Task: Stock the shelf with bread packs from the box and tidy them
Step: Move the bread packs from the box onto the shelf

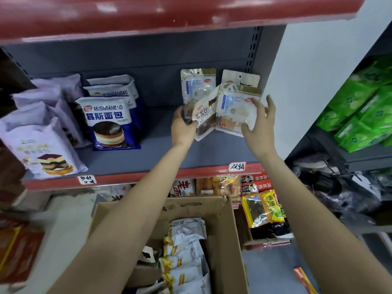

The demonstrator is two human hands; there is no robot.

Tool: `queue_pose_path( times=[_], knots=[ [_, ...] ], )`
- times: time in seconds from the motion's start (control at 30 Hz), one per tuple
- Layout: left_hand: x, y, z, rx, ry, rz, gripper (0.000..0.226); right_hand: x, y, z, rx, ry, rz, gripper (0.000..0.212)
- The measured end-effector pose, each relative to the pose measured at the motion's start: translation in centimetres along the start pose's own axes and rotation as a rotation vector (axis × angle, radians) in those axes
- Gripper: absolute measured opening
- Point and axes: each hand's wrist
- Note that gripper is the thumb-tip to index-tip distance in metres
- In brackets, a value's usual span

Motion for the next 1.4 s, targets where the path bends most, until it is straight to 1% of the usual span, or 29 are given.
queue_pose_path(
  times=[0.07,0.1,0.23,0.3,0.37,0.43,0.5,0.6,0.67,0.73,0.83,0.87,0.93,1.03,1.1,1.2,1.23,1.33,1.4],
  knots=[
    [-1.2,0.2,-1.8,0.014,-0.002,-0.014,0.060,-0.3,0.9,-3.4,0.032,0.013,0.043,0.054],
    [-2.0,0.3,-3.1,0.017,-0.003,-0.012,0.057,-0.4,1.3,-5.3,0.044,0.026,0.066,0.051],
    [-5.9,2.1,-9.3,0.056,0.032,0.038,0.030,0.5,2.6,-12.3,0.039,0.113,0.086,0.034],
    [-8.1,4.0,-12.3,0.100,0.067,0.063,0.020,1.6,2.9,-15.6,0.035,0.195,0.097,0.027],
    [-10.6,6.8,-14.7,0.139,0.109,0.109,0.016,3.4,2.7,-18.7,0.027,0.305,0.083,0.021],
    [-13.5,10.3,-16.6,0.149,0.147,0.201,0.015,5.5,2.4,-21.5,0.052,0.434,0.046,0.016],
    [-16.3,14.3,-18.0,0.137,0.142,0.344,0.017,7.7,2.2,-23.8,0.072,0.557,0.003,0.016],
    [-19.6,20.8,-19.2,0.022,0.141,0.579,0.016,11.5,1.5,-27.0,0.042,0.719,-0.087,0.017],
    [-21.3,25.3,-19.9,-0.128,0.194,0.683,0.025,14.4,0.5,-29.1,0.026,0.804,-0.123,0.017],
    [-22.3,28.8,-20.6,-0.283,0.286,0.740,0.034,17.6,-0.7,-31.0,0.030,0.887,-0.161,0.020],
    [-22.8,32.0,-22.7,-0.448,0.512,0.798,0.047,21.5,-2.3,-33.8,0.032,1.025,-0.205,0.026],
    [-22.8,32.8,-23.6,-0.489,0.591,0.842,0.050,22.7,-2.5,-34.8,0.039,1.041,-0.208,0.026],
    [-22.4,34.0,-25.4,-0.510,0.700,0.922,0.054,24.5,-2.6,-36.4,0.086,1.000,-0.173,0.025],
    [-21.7,35.8,-27.9,-0.486,0.775,0.912,0.059,26.9,-2.6,-37.8,0.153,0.875,-0.170,0.026],
    [-20.9,36.6,-28.7,-0.446,0.785,0.915,0.053,28.7,-2.7,-37.9,0.192,0.863,-0.215,0.032],
    [-20.3,37.5,-28.7,-0.359,0.676,0.945,0.040,31.7,-3.3,-37.6,0.329,0.939,-0.244,0.044],
    [-20.4,37.7,-28.5,-0.368,0.628,0.910,0.036,32.7,-3.6,-37.5,0.373,0.948,-0.220,0.041],
    [-21.8,37.8,-27.8,-0.450,0.521,0.748,0.024,34.8,-4.1,-37.3,0.504,0.915,-0.143,0.019],
    [-22.7,37.2,-27.7,-0.469,0.455,0.677,0.024,35.2,-3.6,-37.0,0.554,0.862,-0.085,0.025]
  ],
)
Point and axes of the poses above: each hand's wrist, its own z-axis towards the middle knuckle, its own x-axis out of the palm, y = z × x, and after that the axes turned 2 degrees about -x, right-handed
